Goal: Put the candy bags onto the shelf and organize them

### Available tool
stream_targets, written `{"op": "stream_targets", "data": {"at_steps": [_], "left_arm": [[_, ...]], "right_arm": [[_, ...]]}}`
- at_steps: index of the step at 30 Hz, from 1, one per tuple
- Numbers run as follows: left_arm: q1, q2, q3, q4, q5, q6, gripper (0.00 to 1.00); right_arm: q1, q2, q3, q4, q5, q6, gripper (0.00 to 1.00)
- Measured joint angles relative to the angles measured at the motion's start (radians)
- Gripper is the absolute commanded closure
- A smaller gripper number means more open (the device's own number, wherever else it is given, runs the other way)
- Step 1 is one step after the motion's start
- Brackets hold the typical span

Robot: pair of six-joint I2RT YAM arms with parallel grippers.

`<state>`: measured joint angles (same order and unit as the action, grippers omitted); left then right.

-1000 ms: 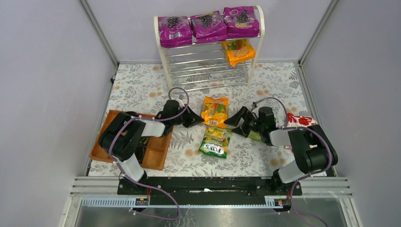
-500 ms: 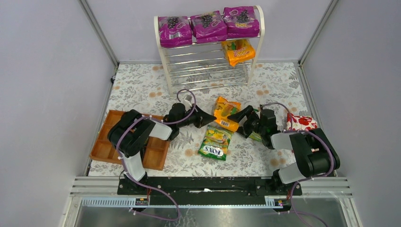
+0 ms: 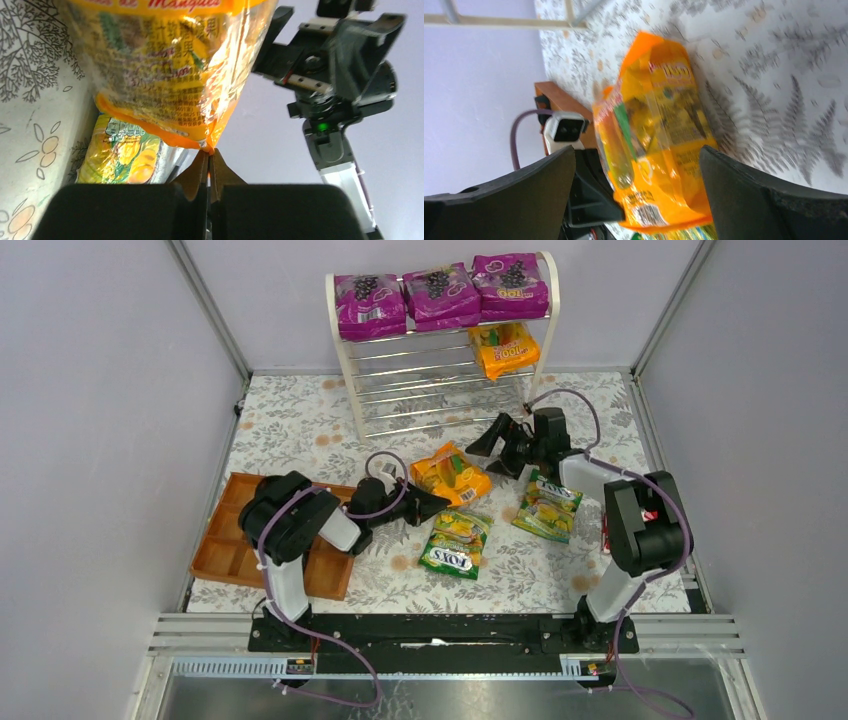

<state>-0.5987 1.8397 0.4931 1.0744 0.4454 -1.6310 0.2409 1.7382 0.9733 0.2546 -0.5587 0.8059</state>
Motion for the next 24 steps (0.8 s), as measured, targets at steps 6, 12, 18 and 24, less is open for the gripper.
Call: {"op": "stream_targets", "data": {"at_steps": [6, 12, 18, 24], "left_arm": [[-0.002, 0.124, -0.001, 0.204, 0.0, -0.142, 1.0], [-0.015, 0.13, -0.001, 0.251, -0.013, -0.174, 1.0], [-0.043, 0.13, 0.016, 0.252, -0.015, -0.182, 1.0], [-0.066, 0.13, 0.051, 0.251, -0.021, -0.203, 1.0]], "right_arm": [[-0.03, -0.114, -0.153, -0.062, 0.018, -0.024, 0.0], [-0.057, -0.251, -0.359, 0.047, 0.027, 0.111, 0.0], [-0.044, -0.278, -0.491, 0.225, 0.044, 0.293, 0.0], [0.028, -0.183, -0.518, 0.457, 0.072, 0.461, 0.01]]}}
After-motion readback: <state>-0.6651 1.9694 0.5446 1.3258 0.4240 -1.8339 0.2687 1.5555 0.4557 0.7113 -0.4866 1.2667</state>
